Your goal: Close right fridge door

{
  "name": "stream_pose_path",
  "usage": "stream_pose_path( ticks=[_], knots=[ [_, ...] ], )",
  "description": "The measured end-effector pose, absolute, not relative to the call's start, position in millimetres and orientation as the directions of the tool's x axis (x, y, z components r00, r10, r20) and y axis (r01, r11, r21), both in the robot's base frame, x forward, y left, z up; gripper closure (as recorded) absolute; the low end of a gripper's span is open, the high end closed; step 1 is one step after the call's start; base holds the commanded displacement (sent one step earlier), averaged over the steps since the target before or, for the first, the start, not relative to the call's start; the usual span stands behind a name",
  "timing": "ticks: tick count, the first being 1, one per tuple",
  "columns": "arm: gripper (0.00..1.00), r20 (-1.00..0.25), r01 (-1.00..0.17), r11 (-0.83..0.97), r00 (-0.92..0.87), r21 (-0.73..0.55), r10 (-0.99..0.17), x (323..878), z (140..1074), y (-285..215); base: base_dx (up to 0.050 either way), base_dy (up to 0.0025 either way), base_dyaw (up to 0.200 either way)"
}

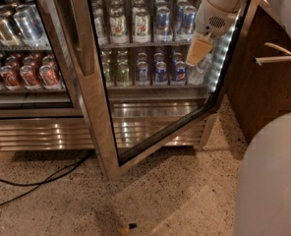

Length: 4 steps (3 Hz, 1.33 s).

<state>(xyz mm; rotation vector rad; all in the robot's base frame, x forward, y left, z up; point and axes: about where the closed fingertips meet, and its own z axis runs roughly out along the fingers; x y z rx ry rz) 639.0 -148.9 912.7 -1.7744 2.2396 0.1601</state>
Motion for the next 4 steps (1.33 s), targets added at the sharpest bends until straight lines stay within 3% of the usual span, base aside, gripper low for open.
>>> stream_pose_path(
  ticks=[2, 4],
  knots=[
    [1.00, -0.284, -0.967, 0.240, -0.207, -0.085, -0.936, 639.0, 912.7, -148.9, 0.042, 0.00217, 0.102],
    [1.00, -0.284, -0.967, 0.240, -0.207, -0.085, -0.936, 639.0, 912.7, -148.9, 0.049, 0.00001, 0.000]
  ],
)
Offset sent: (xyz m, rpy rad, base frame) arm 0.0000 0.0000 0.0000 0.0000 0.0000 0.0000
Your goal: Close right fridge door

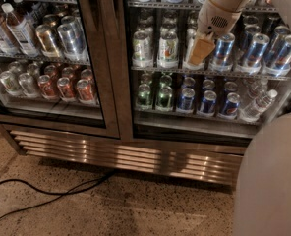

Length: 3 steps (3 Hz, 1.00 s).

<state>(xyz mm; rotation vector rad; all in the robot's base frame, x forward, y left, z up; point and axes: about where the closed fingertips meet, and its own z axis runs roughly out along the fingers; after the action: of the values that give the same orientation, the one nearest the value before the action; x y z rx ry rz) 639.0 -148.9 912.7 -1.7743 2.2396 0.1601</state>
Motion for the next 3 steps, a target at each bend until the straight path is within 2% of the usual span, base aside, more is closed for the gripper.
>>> stream_pose_path(
  ticks=[1, 3],
  knots=[
    [1.00, -0.284, -0.967, 0.240, -0.207, -0.085, -0.936, 639.0, 912.7, -148.9, 0.049, -0.00001, 0.000],
    [1.00, -0.284, -0.967, 0.240, -0.207, -0.085, -0.936, 639.0, 912.7, -148.9, -0.049, -0.00016, 0.001]
  ],
)
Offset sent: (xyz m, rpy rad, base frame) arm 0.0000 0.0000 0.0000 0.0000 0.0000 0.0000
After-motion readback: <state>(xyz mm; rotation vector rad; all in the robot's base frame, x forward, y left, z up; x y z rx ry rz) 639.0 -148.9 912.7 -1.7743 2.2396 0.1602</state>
